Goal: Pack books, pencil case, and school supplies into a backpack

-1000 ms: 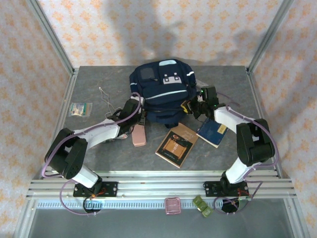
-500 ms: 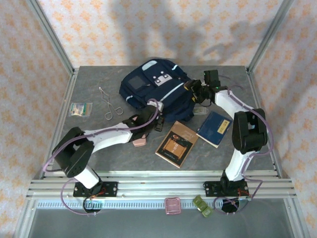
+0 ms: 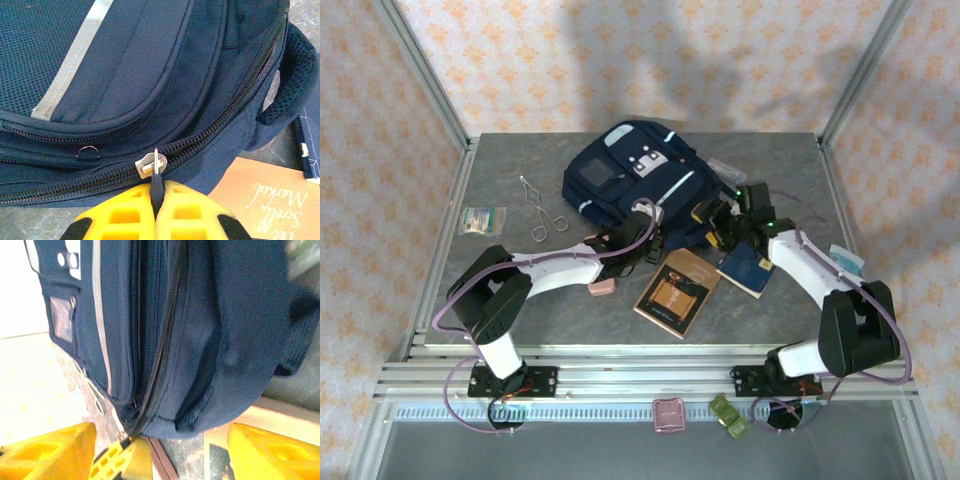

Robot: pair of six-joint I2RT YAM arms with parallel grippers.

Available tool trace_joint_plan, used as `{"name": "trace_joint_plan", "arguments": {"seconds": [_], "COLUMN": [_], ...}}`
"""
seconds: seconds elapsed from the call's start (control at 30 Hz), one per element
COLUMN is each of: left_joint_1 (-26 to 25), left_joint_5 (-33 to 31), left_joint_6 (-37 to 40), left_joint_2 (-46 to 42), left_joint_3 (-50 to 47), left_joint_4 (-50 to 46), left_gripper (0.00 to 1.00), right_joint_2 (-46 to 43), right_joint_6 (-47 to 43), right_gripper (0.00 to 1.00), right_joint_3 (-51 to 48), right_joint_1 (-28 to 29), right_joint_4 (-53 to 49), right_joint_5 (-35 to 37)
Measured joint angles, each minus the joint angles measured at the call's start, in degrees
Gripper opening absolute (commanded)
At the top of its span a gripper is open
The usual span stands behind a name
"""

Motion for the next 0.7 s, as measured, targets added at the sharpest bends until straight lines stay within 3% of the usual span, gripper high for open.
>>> {"name": "trace_joint_plan", "arguments": {"seconds": [0.13, 0.2, 0.37, 0.53, 0.7], "left_joint_1": [-0.7, -1.4, -2.0, -0.2, 8.1], "left_joint_5": [0.0, 0.0, -1.6, -2.1, 0.5], "left_joint_6": [0.1, 0.1, 0.9, 1.5, 1.7], "left_joint_2": [0.0, 0.0, 0.0, -1.2, -5.3], "left_joint_3": [0.0, 0.0, -0.1, -2.7, -7.3], "left_joint_4": [0.0, 0.0, -0.2, 0.0, 0.1], "left_gripper": [0.00, 0.00, 0.00, 0.00, 0.00], "right_joint_2": [4.7, 8.1, 16.3, 17.5, 15.4], "right_joint_6": [3.1, 4.5, 5.5, 5.2, 5.5], "right_gripper": [0.67, 0.60, 0.03, 0.00, 0.00], "right_joint_3": [-0.2, 0.3, 4.9, 6.5, 5.6], "right_joint_1": [3.7, 4.2, 4.3, 4.6, 4.4], "right_joint_4": [4.5, 6.6, 7.4, 9.6, 11.3], "right_joint_5": [-0.5, -0.6, -1.3, -1.6, -1.4]}}
